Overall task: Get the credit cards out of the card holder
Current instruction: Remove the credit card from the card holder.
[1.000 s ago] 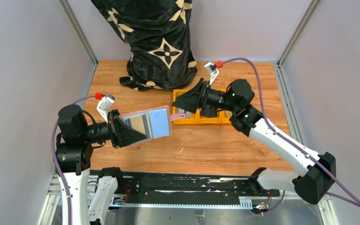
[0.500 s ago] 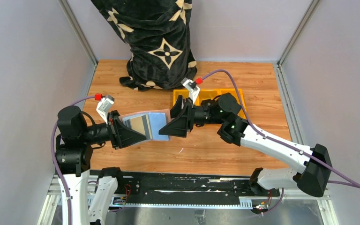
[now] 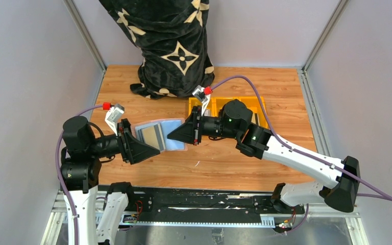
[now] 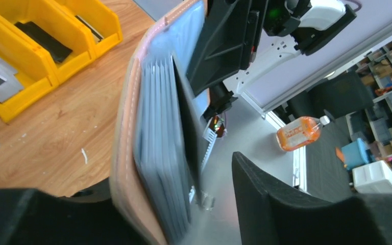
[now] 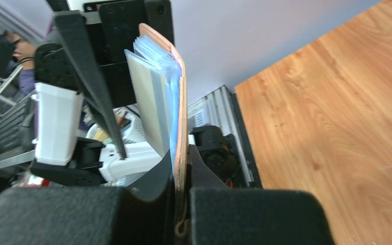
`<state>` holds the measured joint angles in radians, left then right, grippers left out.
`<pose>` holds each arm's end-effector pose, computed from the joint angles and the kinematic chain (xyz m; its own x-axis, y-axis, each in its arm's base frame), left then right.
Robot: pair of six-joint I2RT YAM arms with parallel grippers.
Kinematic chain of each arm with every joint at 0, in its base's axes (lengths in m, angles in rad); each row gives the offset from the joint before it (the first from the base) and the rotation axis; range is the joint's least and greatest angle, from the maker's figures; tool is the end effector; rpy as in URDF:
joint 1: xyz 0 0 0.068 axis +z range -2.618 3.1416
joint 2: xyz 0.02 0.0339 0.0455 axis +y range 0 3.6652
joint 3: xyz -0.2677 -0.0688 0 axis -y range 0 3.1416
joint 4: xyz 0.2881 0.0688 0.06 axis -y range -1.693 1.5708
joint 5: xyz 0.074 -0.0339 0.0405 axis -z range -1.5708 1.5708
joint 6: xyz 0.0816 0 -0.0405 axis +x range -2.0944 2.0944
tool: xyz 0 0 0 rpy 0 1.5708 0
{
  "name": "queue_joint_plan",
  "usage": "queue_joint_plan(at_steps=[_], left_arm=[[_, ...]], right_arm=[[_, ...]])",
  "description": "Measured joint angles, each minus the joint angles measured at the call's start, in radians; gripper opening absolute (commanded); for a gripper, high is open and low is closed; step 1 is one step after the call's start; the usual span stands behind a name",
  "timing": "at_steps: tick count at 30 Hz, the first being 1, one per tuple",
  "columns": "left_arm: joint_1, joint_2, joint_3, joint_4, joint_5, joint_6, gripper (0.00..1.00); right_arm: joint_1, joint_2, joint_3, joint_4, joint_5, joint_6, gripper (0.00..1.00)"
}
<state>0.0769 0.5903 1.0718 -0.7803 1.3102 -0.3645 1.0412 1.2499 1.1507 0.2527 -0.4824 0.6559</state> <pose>0.1217 -0.0697 0.4211 -0.5954 -0.1380 -0.7915 0.7371 0.2982 -0.6064 0.1556 0.3408 0.4211 -0.5463 0.1362 -0.8264 -0.8365 -0.0394 0.5465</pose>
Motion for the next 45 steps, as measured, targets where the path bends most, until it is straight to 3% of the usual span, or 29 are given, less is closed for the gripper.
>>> queue_joint_plan(at_steps=[10, 20, 26, 45], left_arm=[[0.0, -0.004, -0.002, 0.001, 0.03, 0.002, 0.59], [0.0, -0.005, -0.002, 0.005, 0.056, 0.002, 0.42], [0.0, -0.005, -0.002, 0.008, 0.03, 0.002, 0.3], [0.0, -0.005, 0.011, 0.008, -0.129, -0.006, 0.24]], right_arm=[[-0.001, -0.098, -0.08, -0.043, 0.13, -0.05, 0.0], [-0.008, -0.103, -0.101, -0.035, 0.133, -0.047, 0.0], [-0.013, -0.103, -0.111, -0.01, 0.102, -0.034, 0.0], [-0.03, -0.106, -0.156, 0.187, -0.062, 0.04, 0.0]])
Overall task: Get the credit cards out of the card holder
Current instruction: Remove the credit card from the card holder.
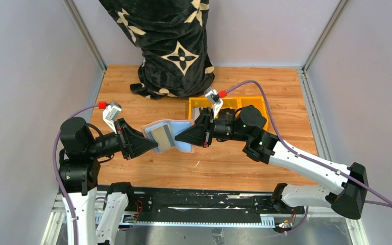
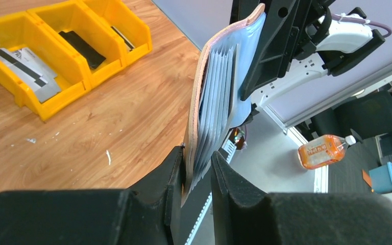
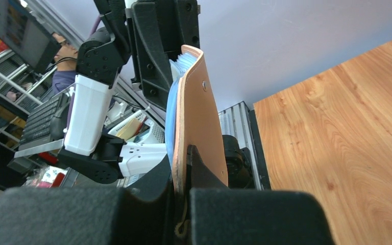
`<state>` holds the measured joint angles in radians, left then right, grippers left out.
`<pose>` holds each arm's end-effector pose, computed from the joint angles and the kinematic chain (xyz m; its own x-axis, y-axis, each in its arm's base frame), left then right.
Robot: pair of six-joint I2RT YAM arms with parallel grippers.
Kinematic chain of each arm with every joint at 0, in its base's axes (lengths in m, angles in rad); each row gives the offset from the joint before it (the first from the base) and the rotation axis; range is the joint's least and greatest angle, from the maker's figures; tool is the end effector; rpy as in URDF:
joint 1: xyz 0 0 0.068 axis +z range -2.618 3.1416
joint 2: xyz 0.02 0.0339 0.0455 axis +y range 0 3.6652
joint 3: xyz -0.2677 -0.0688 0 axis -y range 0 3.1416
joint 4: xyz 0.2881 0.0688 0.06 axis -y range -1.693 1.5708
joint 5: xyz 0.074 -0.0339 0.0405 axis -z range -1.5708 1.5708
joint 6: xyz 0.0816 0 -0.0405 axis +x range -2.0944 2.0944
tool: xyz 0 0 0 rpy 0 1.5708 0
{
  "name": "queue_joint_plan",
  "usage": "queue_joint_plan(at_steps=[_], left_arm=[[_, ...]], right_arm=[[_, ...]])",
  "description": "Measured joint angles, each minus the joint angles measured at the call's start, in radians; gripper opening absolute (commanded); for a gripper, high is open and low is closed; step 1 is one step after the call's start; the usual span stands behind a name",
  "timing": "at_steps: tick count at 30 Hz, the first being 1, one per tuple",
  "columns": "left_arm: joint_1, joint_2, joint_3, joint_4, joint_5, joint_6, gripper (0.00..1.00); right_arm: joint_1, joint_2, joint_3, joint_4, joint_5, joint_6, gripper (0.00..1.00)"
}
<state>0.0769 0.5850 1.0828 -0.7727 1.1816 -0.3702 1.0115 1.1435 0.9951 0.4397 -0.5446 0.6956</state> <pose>0.1278 -0.0659 0.4231 -0.5630 -0.1811 -0.8064 0.7026 0.4089 -0.5824 0.1449 0.3111 0.4152 -0.5164 0.2081 -0.8307 -0.8564 -0.1305 0.4996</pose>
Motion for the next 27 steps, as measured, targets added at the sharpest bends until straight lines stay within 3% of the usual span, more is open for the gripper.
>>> queue_joint_plan(at_steps=[19, 27], left_arm=[[0.0, -0.009, 0.032, 0.002, 0.137, -0.004, 0.3], [0.0, -0.011, 0.032, 0.009, 0.188, -0.003, 0.42]], right_arm=[[-0.015, -0.001, -0.006, 0.056, -0.082, 0.049, 0.0], [-0.02, -0.001, -0.009, 0.071, -0.103, 0.062, 0.0]])
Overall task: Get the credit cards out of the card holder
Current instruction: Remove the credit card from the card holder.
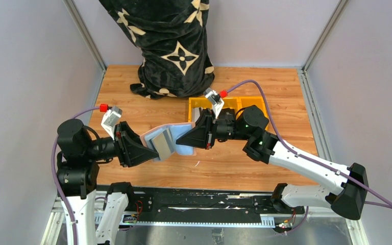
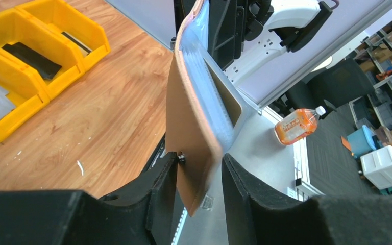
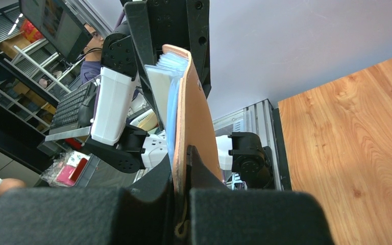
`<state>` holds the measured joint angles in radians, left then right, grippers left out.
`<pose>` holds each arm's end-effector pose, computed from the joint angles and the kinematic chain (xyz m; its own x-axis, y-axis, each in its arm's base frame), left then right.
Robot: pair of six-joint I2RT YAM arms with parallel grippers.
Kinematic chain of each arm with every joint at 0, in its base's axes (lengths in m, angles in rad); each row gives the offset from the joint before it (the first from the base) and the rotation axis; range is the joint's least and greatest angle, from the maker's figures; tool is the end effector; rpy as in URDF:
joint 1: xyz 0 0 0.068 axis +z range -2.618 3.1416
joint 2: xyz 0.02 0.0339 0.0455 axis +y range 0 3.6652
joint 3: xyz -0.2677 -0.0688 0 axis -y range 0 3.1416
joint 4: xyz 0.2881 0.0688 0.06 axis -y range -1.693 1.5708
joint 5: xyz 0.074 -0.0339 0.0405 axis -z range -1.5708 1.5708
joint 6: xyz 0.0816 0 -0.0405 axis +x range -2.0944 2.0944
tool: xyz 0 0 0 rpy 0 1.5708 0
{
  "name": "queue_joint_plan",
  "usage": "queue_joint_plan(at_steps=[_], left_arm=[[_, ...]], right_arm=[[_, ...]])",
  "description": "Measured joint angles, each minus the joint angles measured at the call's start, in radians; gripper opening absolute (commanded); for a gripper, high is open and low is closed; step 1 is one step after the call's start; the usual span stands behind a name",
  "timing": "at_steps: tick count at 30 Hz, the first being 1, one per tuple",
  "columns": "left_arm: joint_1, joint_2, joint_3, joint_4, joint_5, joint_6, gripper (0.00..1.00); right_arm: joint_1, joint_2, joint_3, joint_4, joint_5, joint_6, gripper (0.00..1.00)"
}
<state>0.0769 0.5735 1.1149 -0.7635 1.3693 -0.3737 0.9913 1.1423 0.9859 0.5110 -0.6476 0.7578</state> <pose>0.1051 -0.0721 0.4387 -0.5467 -0.1154 -0.8293 0.7926 0.2479 -0.5570 0.1412 0.3057 0.4197 -0.5335 0.1858 -0.8251 -0.8404 -0.2263 0.4924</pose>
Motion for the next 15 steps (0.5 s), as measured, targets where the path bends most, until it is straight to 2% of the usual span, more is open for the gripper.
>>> queue_joint_plan(at_steps=[8, 15], left_arm=[[0.0, -0.029, 0.0, 0.008, -0.01, 0.003, 0.44], [0.0, -0.03, 0.0, 0.009, -0.059, 0.003, 0.34]], right_arm=[[-0.004, 0.003, -0.005, 0.017, -0.014, 0.013, 0.0], [-0.007, 0.003, -0.027, 0.058, -0.033, 0.035, 0.0]])
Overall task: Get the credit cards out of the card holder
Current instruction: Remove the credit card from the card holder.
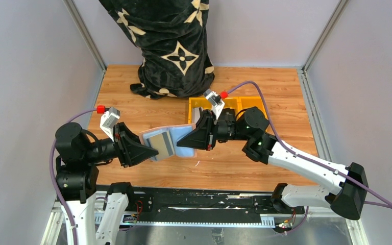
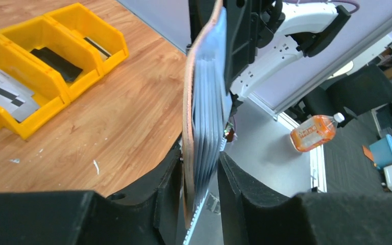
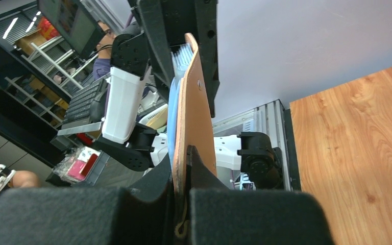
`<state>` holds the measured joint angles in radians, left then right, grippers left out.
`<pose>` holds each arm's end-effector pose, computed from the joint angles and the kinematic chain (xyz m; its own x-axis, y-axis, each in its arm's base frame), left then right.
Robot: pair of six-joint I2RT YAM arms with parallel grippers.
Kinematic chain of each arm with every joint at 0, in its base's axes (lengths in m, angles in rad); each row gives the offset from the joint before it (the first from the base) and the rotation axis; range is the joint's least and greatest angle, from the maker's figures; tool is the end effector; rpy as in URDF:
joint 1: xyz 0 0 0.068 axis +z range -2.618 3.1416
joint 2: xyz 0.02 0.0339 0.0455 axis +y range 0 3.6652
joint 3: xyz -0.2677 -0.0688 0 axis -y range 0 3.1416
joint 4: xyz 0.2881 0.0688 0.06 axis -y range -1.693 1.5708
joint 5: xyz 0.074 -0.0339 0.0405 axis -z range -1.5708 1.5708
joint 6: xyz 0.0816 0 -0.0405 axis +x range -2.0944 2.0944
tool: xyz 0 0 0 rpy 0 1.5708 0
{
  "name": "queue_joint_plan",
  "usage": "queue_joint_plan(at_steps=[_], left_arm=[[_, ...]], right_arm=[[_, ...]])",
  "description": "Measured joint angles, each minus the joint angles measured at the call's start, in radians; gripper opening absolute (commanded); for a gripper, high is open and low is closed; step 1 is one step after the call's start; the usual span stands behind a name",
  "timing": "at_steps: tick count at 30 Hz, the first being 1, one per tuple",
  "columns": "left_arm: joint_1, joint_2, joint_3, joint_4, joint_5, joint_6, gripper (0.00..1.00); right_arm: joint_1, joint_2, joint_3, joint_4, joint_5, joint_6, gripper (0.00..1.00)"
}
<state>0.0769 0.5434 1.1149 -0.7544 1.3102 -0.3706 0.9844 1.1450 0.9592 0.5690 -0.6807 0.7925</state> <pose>0.0999 -0.0714 0.4409 -0.5050 -0.1325 -0.8529 0.7989 0.3024 -0.5199 0.1404 0.3042 0.4144 -0.5457 0.1787 -0.8187 -0.8285 -0.2612 0.4953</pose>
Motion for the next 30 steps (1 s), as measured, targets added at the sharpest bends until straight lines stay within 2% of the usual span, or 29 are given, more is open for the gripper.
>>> queue_joint_plan(at_steps=[8, 10, 14, 18, 22, 30], left_arm=[[0.0, -0.002, 0.001, 0.009, -0.034, -0.006, 0.31], [0.0, -0.002, 0.002, 0.011, -0.025, -0.007, 0.34], [0.0, -0.006, 0.002, 0.015, 0.005, -0.007, 0.48], [0.0, -0.017, 0.002, 0.019, 0.035, -0.008, 0.53], [0.0, -0.017, 0.002, 0.02, 0.055, -0.008, 0.51], [0.0, -0.014, 0.002, 0.029, 0.01, -0.022, 0.4]], right_arm=[[-0.007, 0.063, -0.01, 0.194, -0.1, 0.111, 0.0], [-0.013, 0.075, -0.011, 0.206, -0.104, 0.124, 0.0], [-0.041, 0.072, -0.029, 0.2, -0.101, 0.128, 0.0], [-0.079, 0.061, -0.04, 0.174, -0.094, 0.128, 0.0], [-0.091, 0.051, -0.041, 0.167, -0.094, 0.129, 0.0], [-0.091, 0.048, -0.045, 0.198, -0.104, 0.154, 0.0]])
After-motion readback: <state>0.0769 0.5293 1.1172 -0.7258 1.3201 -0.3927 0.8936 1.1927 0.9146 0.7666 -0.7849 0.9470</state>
